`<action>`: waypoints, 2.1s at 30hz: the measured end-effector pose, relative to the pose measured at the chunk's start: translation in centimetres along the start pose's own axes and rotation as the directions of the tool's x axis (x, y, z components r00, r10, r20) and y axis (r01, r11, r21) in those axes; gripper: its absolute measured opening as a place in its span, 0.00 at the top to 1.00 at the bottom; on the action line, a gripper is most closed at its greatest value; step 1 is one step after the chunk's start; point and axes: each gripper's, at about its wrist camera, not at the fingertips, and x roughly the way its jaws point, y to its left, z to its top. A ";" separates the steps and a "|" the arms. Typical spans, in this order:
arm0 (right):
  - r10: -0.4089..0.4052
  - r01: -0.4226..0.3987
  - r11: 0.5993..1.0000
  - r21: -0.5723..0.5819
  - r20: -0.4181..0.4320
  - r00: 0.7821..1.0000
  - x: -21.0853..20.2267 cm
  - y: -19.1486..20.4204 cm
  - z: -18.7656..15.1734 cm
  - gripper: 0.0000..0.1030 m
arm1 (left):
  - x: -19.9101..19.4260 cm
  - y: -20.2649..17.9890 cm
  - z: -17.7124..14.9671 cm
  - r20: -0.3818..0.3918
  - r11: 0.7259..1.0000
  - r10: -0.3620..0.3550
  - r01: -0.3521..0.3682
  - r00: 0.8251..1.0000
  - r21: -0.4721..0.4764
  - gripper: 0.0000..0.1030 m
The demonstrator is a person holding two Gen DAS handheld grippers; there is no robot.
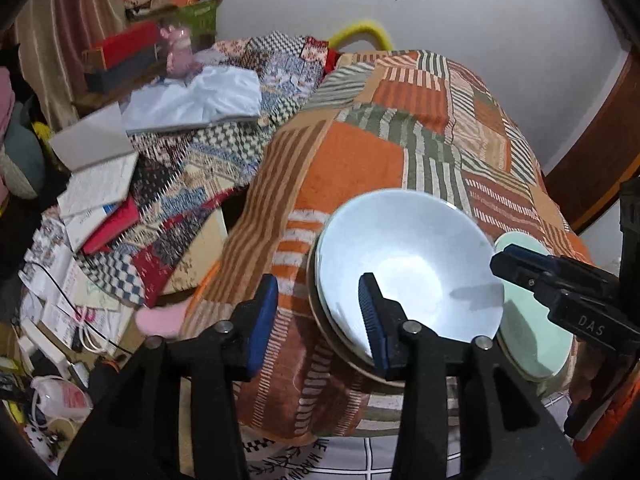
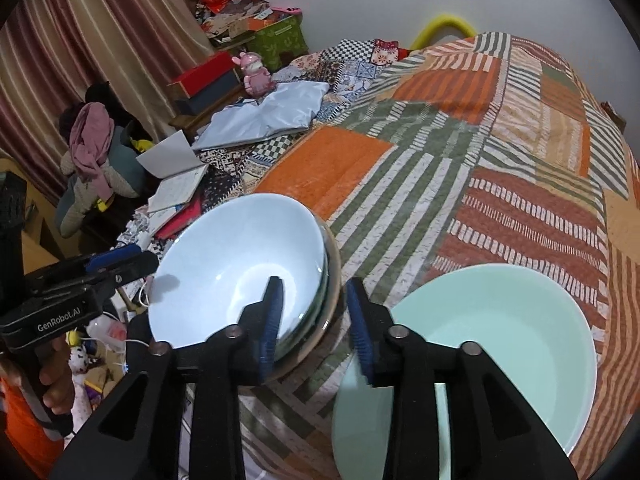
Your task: Organize plates and bowls
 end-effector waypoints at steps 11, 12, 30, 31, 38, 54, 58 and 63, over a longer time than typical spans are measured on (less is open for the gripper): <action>0.027 -0.026 0.999 0.019 -0.046 0.999 1.8 0.2 -0.5 0.63 | 2.9 0.2 -1.2 -0.077 0.996 -0.075 0.072 0.994 -0.044 0.60; 0.032 -0.031 0.999 0.022 -0.050 0.998 2.0 0.2 -0.5 0.63 | 3.1 0.2 -1.2 -0.081 0.995 -0.087 0.083 0.993 -0.051 0.60; 0.035 -0.031 0.999 0.044 -0.107 0.994 4.0 0.4 -0.5 0.65 | 5.1 -0.8 -1.2 -0.123 0.994 -0.095 0.088 0.988 -0.064 0.62; 0.037 -0.031 0.998 0.050 -0.110 0.993 4.0 0.3 -0.5 0.65 | 4.9 -1.1 -1.2 -0.119 0.995 -0.082 0.076 0.989 -0.057 0.62; 0.036 -0.032 0.998 0.057 -0.072 0.997 2.4 0.4 -0.1 0.66 | 3.7 -1.5 -0.6 -0.100 0.996 -0.073 0.067 0.992 -0.059 0.62; -0.006 0.002 0.996 0.090 0.039 0.999 -2.7 -2.0 0.1 0.66 | 0.8 -6.3 0.8 -0.026 0.994 -0.110 0.111 0.994 0.021 0.62; -0.026 0.020 0.995 0.100 0.060 0.998 -3.9 -2.8 -0.2 0.66 | 0.5 -8.0 0.9 -0.023 0.991 -0.127 0.128 0.992 0.046 0.62; -0.046 0.036 0.991 0.127 0.081 0.996 -5.6 -4.2 -0.9 0.66 | 0.2 -10.3 0.8 -0.025 0.985 -0.147 0.149 0.989 0.084 0.62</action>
